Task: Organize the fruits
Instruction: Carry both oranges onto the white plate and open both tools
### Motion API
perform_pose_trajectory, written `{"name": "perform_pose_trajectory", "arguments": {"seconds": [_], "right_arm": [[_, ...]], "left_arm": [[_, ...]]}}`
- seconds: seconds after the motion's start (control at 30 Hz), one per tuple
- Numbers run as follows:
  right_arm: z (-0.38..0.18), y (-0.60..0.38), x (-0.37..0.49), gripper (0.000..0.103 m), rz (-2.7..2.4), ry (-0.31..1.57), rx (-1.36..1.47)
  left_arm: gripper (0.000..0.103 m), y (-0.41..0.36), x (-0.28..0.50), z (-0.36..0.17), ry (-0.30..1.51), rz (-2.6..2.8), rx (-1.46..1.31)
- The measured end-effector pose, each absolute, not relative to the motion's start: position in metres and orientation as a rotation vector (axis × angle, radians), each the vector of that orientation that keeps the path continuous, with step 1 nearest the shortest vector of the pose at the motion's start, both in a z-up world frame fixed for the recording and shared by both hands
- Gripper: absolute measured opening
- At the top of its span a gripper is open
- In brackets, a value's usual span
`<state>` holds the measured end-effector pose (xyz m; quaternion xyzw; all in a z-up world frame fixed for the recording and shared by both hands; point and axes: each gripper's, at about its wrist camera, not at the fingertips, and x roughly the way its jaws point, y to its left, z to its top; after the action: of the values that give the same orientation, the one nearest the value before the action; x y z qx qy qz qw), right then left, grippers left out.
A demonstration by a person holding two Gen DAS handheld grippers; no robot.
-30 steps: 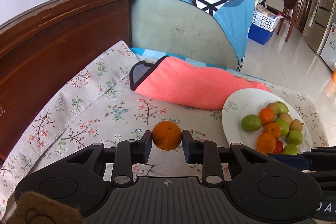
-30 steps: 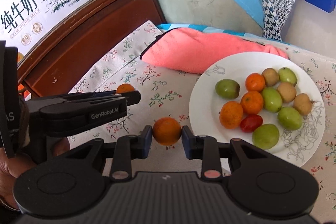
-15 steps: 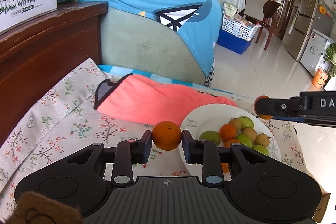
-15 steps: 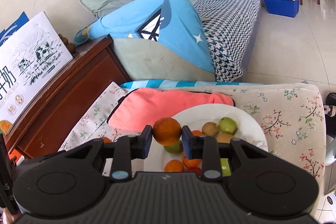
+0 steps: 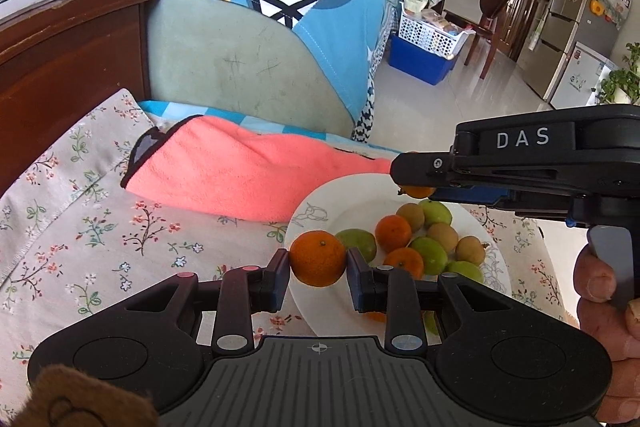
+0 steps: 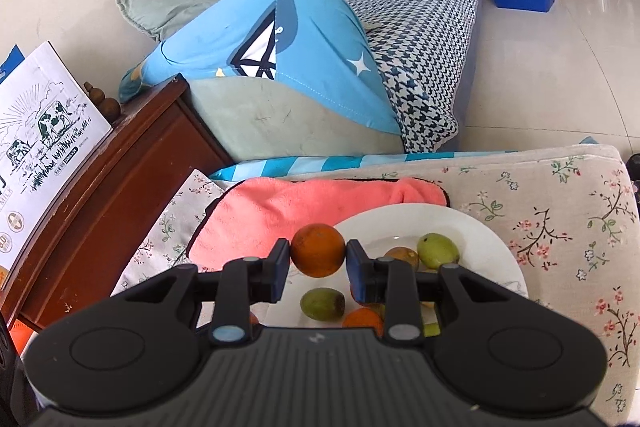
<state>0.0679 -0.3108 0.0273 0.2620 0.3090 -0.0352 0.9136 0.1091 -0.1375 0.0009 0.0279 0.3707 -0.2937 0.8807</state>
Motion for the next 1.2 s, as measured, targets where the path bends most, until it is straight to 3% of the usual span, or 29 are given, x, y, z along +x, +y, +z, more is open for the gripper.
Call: {"name": "perform_pose_trajectory", "arguments": {"seconds": [0.5,0.6,0.67,0.73,1.07,1.2], "right_arm": [[0.009,-0.308,0.089,0.034,-0.113,0.674,0.534],[0.010,-0.309,0.088,0.035,-0.124,0.661,0.539],[0.013,-0.310,0.086,0.035,-0.126,0.652,0.545],[0.016,-0.310,0.084,0.035,-0.123,0.647,0.544],[0.029,-0.313,0.066,0.039,-0.162,0.630,0.570],[0.034,-0.314,0.052,0.048,-0.205,0.635,0.579]], "left_arm": [[0.030,-0.144,0.109,-0.007,0.799,-0.626,0.046],[0.041,-0.144,0.108,-0.005,0.793,-0.620,0.044],[0.057,-0.144,0.106,-0.002,0.780,-0.608,0.047],[0.063,-0.144,0.104,0.000,0.771,-0.599,0.052],[0.074,-0.146,0.090,0.011,0.788,-0.572,0.106],[0.079,-0.143,0.082,0.016,0.786,-0.561,0.136]]}}
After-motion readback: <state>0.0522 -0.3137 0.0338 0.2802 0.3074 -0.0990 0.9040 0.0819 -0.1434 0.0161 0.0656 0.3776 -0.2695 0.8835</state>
